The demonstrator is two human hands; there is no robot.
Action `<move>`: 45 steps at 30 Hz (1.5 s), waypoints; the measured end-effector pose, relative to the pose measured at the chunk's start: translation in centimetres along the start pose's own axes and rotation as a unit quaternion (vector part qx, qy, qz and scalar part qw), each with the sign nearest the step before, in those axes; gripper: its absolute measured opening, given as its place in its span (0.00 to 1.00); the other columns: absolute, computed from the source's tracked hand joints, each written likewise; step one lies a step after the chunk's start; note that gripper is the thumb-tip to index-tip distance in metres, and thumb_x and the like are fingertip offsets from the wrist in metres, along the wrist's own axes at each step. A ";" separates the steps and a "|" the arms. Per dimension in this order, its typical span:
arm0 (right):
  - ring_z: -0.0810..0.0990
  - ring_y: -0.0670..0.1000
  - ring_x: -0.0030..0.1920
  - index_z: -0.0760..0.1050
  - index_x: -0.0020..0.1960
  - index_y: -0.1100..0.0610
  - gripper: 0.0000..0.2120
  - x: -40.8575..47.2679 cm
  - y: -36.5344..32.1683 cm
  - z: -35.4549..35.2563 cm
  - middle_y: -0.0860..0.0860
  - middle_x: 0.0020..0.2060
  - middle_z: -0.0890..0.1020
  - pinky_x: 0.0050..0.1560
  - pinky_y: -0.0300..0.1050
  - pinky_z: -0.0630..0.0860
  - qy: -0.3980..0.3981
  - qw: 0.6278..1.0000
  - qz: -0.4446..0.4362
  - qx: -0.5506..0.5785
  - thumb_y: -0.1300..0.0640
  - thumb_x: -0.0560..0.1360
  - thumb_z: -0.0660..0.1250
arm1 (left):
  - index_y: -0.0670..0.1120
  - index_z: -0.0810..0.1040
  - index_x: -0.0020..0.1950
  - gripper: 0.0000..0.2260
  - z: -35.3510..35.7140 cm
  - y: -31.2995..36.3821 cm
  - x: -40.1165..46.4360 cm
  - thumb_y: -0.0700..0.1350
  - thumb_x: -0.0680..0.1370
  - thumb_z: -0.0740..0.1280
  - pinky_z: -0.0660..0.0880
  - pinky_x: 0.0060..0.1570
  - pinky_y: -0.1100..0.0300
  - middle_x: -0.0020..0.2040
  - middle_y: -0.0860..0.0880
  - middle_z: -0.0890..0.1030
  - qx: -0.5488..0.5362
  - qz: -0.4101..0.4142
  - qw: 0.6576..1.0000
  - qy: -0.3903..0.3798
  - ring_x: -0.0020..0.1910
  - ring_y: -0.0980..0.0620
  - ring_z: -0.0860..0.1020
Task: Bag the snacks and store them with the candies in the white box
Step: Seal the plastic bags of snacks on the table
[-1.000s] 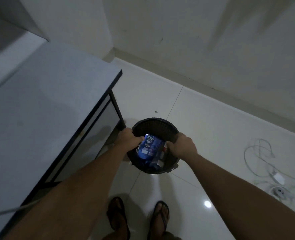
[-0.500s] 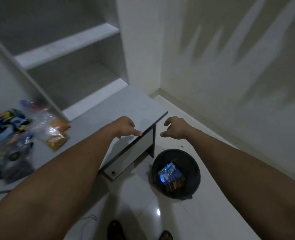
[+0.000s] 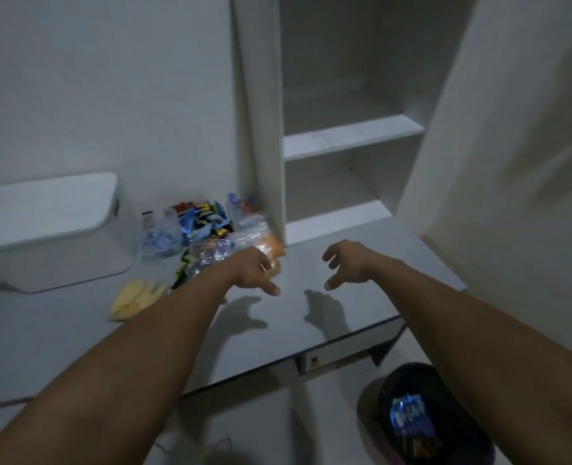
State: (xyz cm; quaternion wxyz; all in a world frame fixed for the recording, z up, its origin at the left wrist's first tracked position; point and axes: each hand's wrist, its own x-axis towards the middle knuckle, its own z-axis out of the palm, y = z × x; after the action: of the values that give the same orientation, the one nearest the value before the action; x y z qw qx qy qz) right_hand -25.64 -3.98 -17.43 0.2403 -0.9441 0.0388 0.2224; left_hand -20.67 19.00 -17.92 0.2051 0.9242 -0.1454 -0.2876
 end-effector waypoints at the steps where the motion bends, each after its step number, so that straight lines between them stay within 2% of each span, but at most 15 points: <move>1: 0.77 0.55 0.61 0.68 0.70 0.57 0.36 0.8 -1.7 0.5 0.54 0.63 0.78 0.61 0.48 0.74 -0.006 1.000 -0.010 -0.008 0.52 0.67 0.78 | 0.41 0.73 0.68 0.33 -0.7 -1.8 -0.4 0.52 0.67 0.78 0.72 0.62 0.56 0.65 0.45 0.76 -0.008 -0.007 1.000 0.003 0.63 0.46 0.75; 4: 0.77 0.55 0.60 0.69 0.70 0.58 0.36 3.1 -6.6 2.3 0.55 0.62 0.79 0.60 0.47 0.74 -0.018 0.999 -0.036 -0.029 0.52 0.66 0.78 | 0.43 0.75 0.65 0.33 -2.4 -7.7 -1.4 0.54 0.64 0.79 0.72 0.53 0.59 0.59 0.47 0.79 -0.022 -0.034 0.999 0.014 0.55 0.49 0.77; 7: 0.78 0.55 0.57 0.71 0.69 0.58 0.36 5.4 -11.1 4.4 0.55 0.59 0.80 0.57 0.46 0.75 -0.022 0.996 -0.060 -0.060 0.52 0.65 0.79 | 0.43 0.78 0.52 0.25 -3.9 -13.2 -2.3 0.56 0.63 0.79 0.70 0.44 0.59 0.48 0.48 0.79 -0.014 -0.062 0.997 0.038 0.46 0.50 0.76; 9: 0.79 0.55 0.57 0.71 0.68 0.59 0.36 7.0 -14.0 5.8 0.56 0.59 0.80 0.56 0.46 0.76 -0.032 0.994 -0.074 -0.066 0.54 0.65 0.80 | 0.43 0.79 0.49 0.21 -4.6 -16.3 -3.1 0.54 0.65 0.79 0.70 0.44 0.59 0.48 0.46 0.80 -0.022 -0.083 0.995 0.053 0.46 0.49 0.76; 12: 0.79 0.55 0.58 0.70 0.69 0.58 0.34 9.0 -17.8 7.7 0.56 0.60 0.79 0.56 0.48 0.77 -0.049 0.992 -0.092 -0.068 0.55 0.66 0.79 | 0.41 0.78 0.61 0.29 -5.3 -20.9 -4.2 0.55 0.66 0.78 0.71 0.50 0.58 0.58 0.44 0.79 -0.041 -0.120 0.990 0.068 0.55 0.46 0.77; 14: 0.78 0.56 0.59 0.72 0.68 0.58 0.32 10.1 -20.2 8.8 0.55 0.60 0.80 0.56 0.49 0.77 -0.057 0.989 -0.108 -0.082 0.55 0.66 0.78 | 0.41 0.76 0.64 0.32 -5.5 -23.7 -4.6 0.56 0.65 0.78 0.69 0.51 0.60 0.61 0.44 0.77 -0.061 -0.143 0.984 0.083 0.58 0.45 0.76; 17: 0.77 0.56 0.60 0.74 0.66 0.58 0.30 11.7 -23.2 10.5 0.54 0.60 0.79 0.60 0.48 0.74 -0.060 0.981 -0.138 -0.120 0.52 0.67 0.77 | 0.40 0.75 0.64 0.33 -6.0 -26.9 -5.1 0.56 0.65 0.78 0.69 0.52 0.60 0.63 0.43 0.77 -0.080 -0.171 0.977 0.097 0.60 0.45 0.75; 19: 0.77 0.56 0.59 0.73 0.66 0.58 0.30 12.9 -24.5 11.4 0.55 0.60 0.79 0.60 0.48 0.75 -0.061 0.980 -0.147 -0.123 0.51 0.68 0.77 | 0.40 0.74 0.67 0.35 -6.2 -28.3 -5.2 0.56 0.66 0.78 0.70 0.56 0.59 0.65 0.43 0.76 -0.095 -0.183 0.973 0.102 0.62 0.44 0.75; 23: 0.77 0.56 0.58 0.73 0.66 0.57 0.27 15.5 -26.9 12.8 0.56 0.59 0.79 0.60 0.52 0.76 -0.077 0.978 -0.148 -0.127 0.54 0.69 0.76 | 0.41 0.71 0.70 0.36 -6.4 -30.4 -4.6 0.55 0.67 0.77 0.71 0.60 0.56 0.68 0.43 0.74 -0.112 -0.205 0.966 0.115 0.64 0.45 0.74; 26: 0.77 0.55 0.59 0.71 0.66 0.56 0.27 18.1 -28.0 13.5 0.55 0.61 0.78 0.58 0.48 0.76 -0.079 0.978 -0.150 -0.123 0.54 0.70 0.74 | 0.41 0.70 0.70 0.37 -6.6 -31.6 -3.4 0.55 0.68 0.76 0.72 0.61 0.55 0.68 0.43 0.74 -0.120 -0.217 0.961 0.125 0.64 0.45 0.75; 30: 0.76 0.55 0.61 0.68 0.70 0.56 0.28 21.7 -29.2 14.1 0.56 0.64 0.76 0.61 0.49 0.75 -0.086 0.981 -0.149 -0.093 0.57 0.72 0.72 | 0.41 0.69 0.71 0.38 -7.0 -32.8 -1.6 0.56 0.67 0.77 0.72 0.62 0.55 0.68 0.43 0.74 -0.142 -0.235 0.953 0.129 0.64 0.45 0.75; 33: 0.75 0.55 0.63 0.68 0.70 0.57 0.27 24.5 -29.9 14.2 0.56 0.65 0.74 0.61 0.48 0.74 -0.091 0.975 -0.168 -0.111 0.57 0.73 0.70 | 0.41 0.67 0.72 0.39 -7.4 -33.4 0.2 0.56 0.67 0.77 0.70 0.64 0.55 0.70 0.43 0.72 -0.149 -0.254 0.947 0.128 0.67 0.45 0.72; 37: 0.76 0.56 0.60 0.71 0.66 0.58 0.23 27.5 -30.2 14.7 0.57 0.62 0.76 0.60 0.50 0.75 -0.103 0.969 -0.178 -0.137 0.56 0.74 0.69 | 0.42 0.65 0.74 0.38 -7.2 -34.0 2.8 0.57 0.70 0.74 0.64 0.67 0.57 0.74 0.43 0.66 -0.135 -0.268 0.945 0.128 0.71 0.46 0.66; 42: 0.78 0.57 0.57 0.75 0.60 0.60 0.16 29.0 -29.9 15.2 0.56 0.56 0.78 0.57 0.50 0.77 -0.123 0.957 -0.176 -0.192 0.53 0.76 0.65 | 0.43 0.63 0.75 0.38 -6.5 -34.2 4.5 0.57 0.71 0.73 0.63 0.68 0.57 0.75 0.44 0.65 -0.142 -0.276 0.945 0.102 0.73 0.46 0.65; 45: 0.77 0.59 0.59 0.75 0.58 0.59 0.13 29.4 -29.6 16.3 0.58 0.56 0.79 0.61 0.54 0.74 -0.110 0.958 -0.162 -0.211 0.54 0.77 0.62 | 0.43 0.66 0.73 0.37 -6.3 -34.5 4.9 0.54 0.69 0.75 0.66 0.63 0.60 0.72 0.43 0.68 -0.135 -0.268 0.949 0.093 0.69 0.45 0.68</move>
State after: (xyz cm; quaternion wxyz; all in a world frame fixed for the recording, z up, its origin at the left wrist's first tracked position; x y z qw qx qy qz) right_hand -0.40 30.81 -30.22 0.0712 -0.9368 -0.1886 0.2861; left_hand -7.91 49.12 -31.45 0.2561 0.9154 0.1677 -0.2616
